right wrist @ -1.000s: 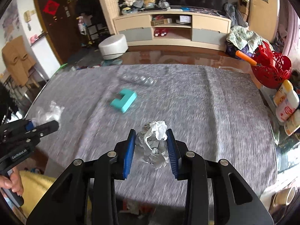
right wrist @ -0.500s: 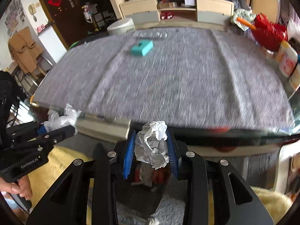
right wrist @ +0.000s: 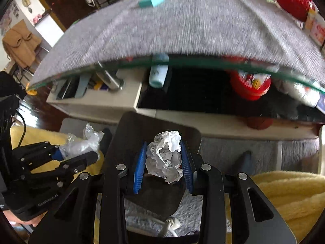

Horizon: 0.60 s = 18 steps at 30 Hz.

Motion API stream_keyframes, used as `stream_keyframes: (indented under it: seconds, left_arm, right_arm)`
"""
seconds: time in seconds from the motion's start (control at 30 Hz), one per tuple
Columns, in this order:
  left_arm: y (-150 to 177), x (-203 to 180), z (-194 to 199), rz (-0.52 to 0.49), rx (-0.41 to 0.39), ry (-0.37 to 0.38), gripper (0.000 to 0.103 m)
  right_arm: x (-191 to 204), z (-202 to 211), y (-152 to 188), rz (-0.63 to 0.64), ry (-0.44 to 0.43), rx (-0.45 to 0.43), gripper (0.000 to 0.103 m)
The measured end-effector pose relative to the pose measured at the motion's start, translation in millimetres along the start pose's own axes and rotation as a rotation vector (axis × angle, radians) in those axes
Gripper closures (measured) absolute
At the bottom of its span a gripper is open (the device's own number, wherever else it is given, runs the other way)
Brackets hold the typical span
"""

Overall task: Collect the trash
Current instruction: 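Lower both tools into the bin and open them to release bag and foil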

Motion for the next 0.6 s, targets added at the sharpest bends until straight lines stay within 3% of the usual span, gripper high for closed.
stream_keyframes:
  seconds: [0.17, 0.43, 0.6]
  left_arm:
    - [20, 2, -29, 0.007, 0.077, 0.025, 0.078]
    - [27, 6, -44, 0.018, 0.121, 0.011, 0.078]
    - [25, 8, -46, 0.025, 0.129, 0.011, 0.072]
  right_arm:
    - [-5, -25, 8, -0.014, 0.003, 0.055, 0.067]
    - [-2, -39, 13, -0.020, -0.017, 0.097, 0.066]
    - [-3, -42, 12, -0.027, -0.020, 0.103, 0.050]
Point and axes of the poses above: each gripper's, at about its wrist camera, not at the fingertips, and z roughly against the way its jaws point, x to its left, y to its underside, the point moved 6 cm from there along -z, roughly the way its jaws point, and after that the axes turned 3 degrees about -z, right-handed, at the moved point
